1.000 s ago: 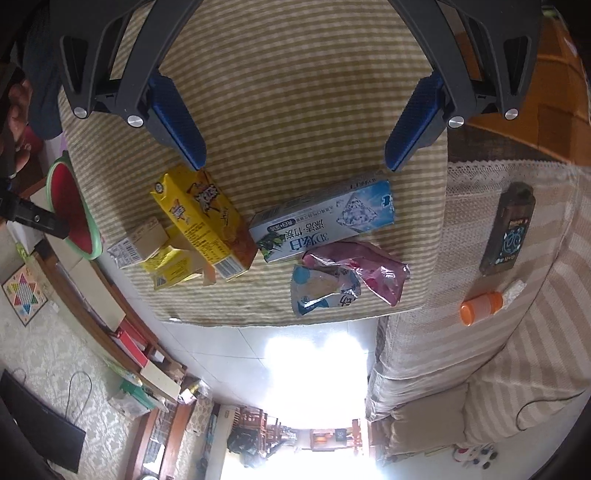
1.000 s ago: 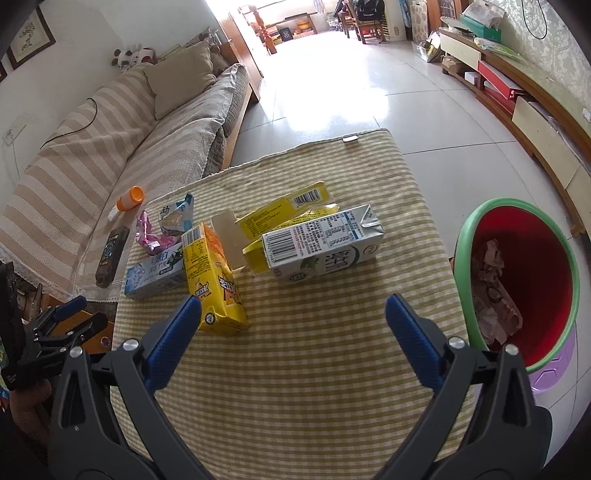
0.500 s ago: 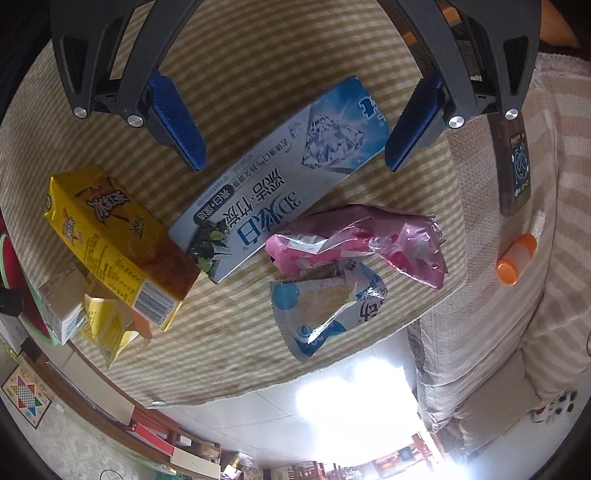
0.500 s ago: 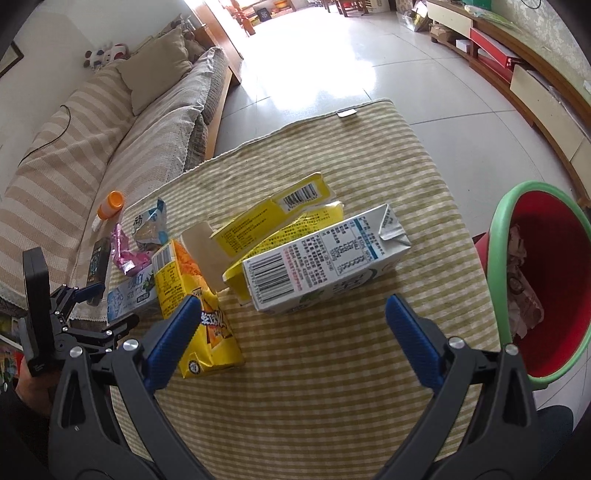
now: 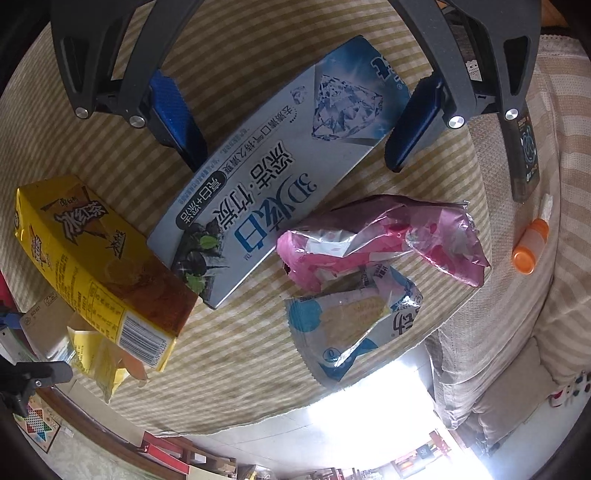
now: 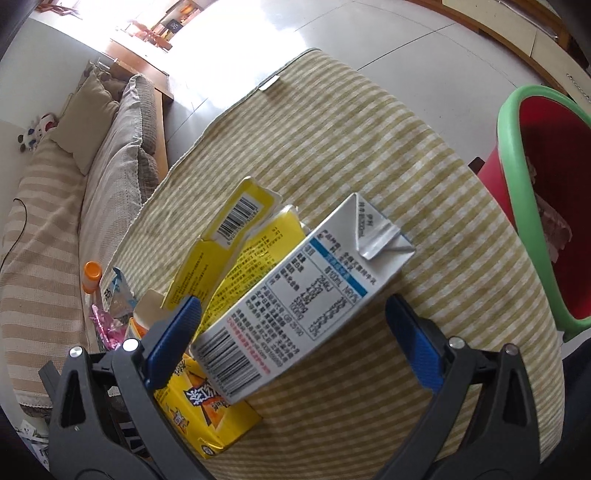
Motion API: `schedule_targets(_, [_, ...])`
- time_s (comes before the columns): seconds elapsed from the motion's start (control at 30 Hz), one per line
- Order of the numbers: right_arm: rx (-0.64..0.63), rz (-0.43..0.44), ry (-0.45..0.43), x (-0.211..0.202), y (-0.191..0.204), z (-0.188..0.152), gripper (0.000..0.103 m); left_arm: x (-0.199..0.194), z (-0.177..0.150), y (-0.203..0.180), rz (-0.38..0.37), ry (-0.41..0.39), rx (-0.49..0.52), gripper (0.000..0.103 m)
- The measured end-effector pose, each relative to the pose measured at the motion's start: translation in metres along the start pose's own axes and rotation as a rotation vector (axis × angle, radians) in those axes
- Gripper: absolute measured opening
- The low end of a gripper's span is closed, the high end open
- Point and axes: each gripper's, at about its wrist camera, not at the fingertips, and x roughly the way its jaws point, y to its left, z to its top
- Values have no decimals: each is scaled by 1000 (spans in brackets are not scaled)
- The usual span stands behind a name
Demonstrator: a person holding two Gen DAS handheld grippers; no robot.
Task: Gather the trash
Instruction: 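Grasp the blue toothpaste box with left tool while right tool grasps white milk carton, then carry toothpaste box and milk carton over the red bin and open both tools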
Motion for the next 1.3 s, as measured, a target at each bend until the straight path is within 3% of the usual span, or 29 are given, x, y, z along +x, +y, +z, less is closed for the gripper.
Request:
schedule_targets(0.03, [1,-2,5,2,-1,-1,98,-1,-2,0,-3,-2,1,90])
schedule_targets(0.23, [-37,-13,42,6,-4,-10,58,-8,-13,-10,32,-7,31,71])
schedule_targets(0.47, [-85,17,47,-6,-12,-25,44,-20,-28,-24,29,-11,66,56])
schedule_targets(0.67, [-161,1,33,-22,-15,-37,44,-39,-40,-22,-46,-59,-48,48])
schedule_targets(0.97, [-290,-6,-13,-56,-11,-53,44,-71,-77,-29,-228,-114,-281,44])
schedule_targets(1.17, [-320,9,-17,-66,-8,-60,44,-67,-92,-47,-184,-75,-278,52])
schedule_targets(1.3, [-321,13,-17,-71,-13,-64,44,-60,-84,-51,-171,-59,-267,55])
